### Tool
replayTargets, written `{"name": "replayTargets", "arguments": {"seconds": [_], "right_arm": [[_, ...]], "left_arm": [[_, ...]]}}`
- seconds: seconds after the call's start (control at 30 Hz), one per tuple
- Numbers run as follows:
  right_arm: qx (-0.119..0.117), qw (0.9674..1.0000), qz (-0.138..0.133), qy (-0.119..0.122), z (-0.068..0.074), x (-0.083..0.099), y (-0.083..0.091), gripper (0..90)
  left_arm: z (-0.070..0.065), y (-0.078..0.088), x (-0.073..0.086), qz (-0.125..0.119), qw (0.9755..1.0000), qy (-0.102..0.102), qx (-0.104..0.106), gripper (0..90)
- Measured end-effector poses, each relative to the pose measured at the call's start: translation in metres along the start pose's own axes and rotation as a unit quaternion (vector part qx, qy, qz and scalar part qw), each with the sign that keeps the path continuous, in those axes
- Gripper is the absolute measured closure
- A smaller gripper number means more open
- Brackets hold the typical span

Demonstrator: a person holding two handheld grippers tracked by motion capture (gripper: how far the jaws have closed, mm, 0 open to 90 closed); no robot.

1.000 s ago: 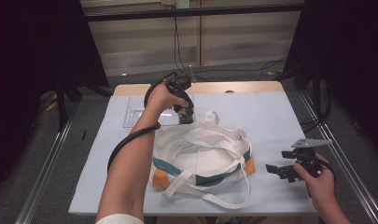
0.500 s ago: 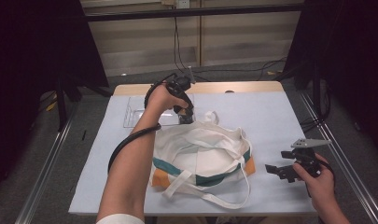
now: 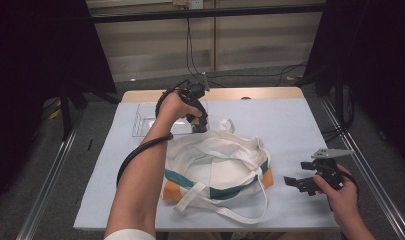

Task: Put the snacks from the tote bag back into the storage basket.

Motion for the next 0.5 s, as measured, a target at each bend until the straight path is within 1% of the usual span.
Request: {"name": "replayTargets", "arguments": {"seconds": [0.13, 0.17, 0.23, 0.3, 0.33, 0.37, 0.43, 0.5], "right_arm": [[0.001, 1.0, 0.001, -0.002, -0.0001, 0.0002, 0.0003, 3.5], [0.001, 1.0, 0.001, -0.001, 0.0, 0.0, 0.0003, 3.5], [0.001, 1.0, 0.0, -0.001, 0.0002, -0.0001, 0.0004, 3.5], [0.001, 1.0, 0.0, -0.001, 0.0004, -0.0001, 0.0005, 3.6], [0.002, 1.0, 0.0, 0.0, 0.0003, -0.0001, 0.0005, 3.6], [0.002, 1.0, 0.0, -0.001, 0.0004, -0.0001, 0.0004, 3.5], [0.003, 1.0, -0.001, 0.0, 0.0003, -0.0002, 0.0006, 3.6], [0.003, 1.0, 0.0, -0.001, 0.001, -0.0003, 0.0004, 3.5]], "left_arm": [[-0.0006, 0.0002, -0.0003, 0.002, 1.0, 0.0, 0.0, 30.0], [-0.0004, -0.0001, -0.0005, 0.001, 1.0, -0.005, 0.002, 30.0], [-0.0006, 0.0, -0.0001, 0.001, 1.0, 0.0, -0.001, 29.9], [-0.0004, -0.0001, 0.0, 0.0, 1.0, 0.0, 0.0, 29.9], [0.0001, -0.0002, -0.0001, 0.0, 1.0, -0.008, 0.0, 29.8], [-0.0013, -0.0004, 0.0003, -0.002, 1.0, 0.0, -0.001, 29.8], [-0.0002, -0.0008, 0.0004, -0.004, 1.0, -0.005, 0.0, 29.7], [0.0004, -0.0008, 0.0011, -0.004, 1.0, 0.0, 0.0, 29.5]]}}
Point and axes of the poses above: each handheld gripper's, and its own axes: y roughly backward along the jaws, x roughly out of its underside, z roughly to its left, the point moved 2 cm from there along -y, roughly forward along the jaws, and after that the axes turned 14 degrees about -x, right-handed, at the moved point
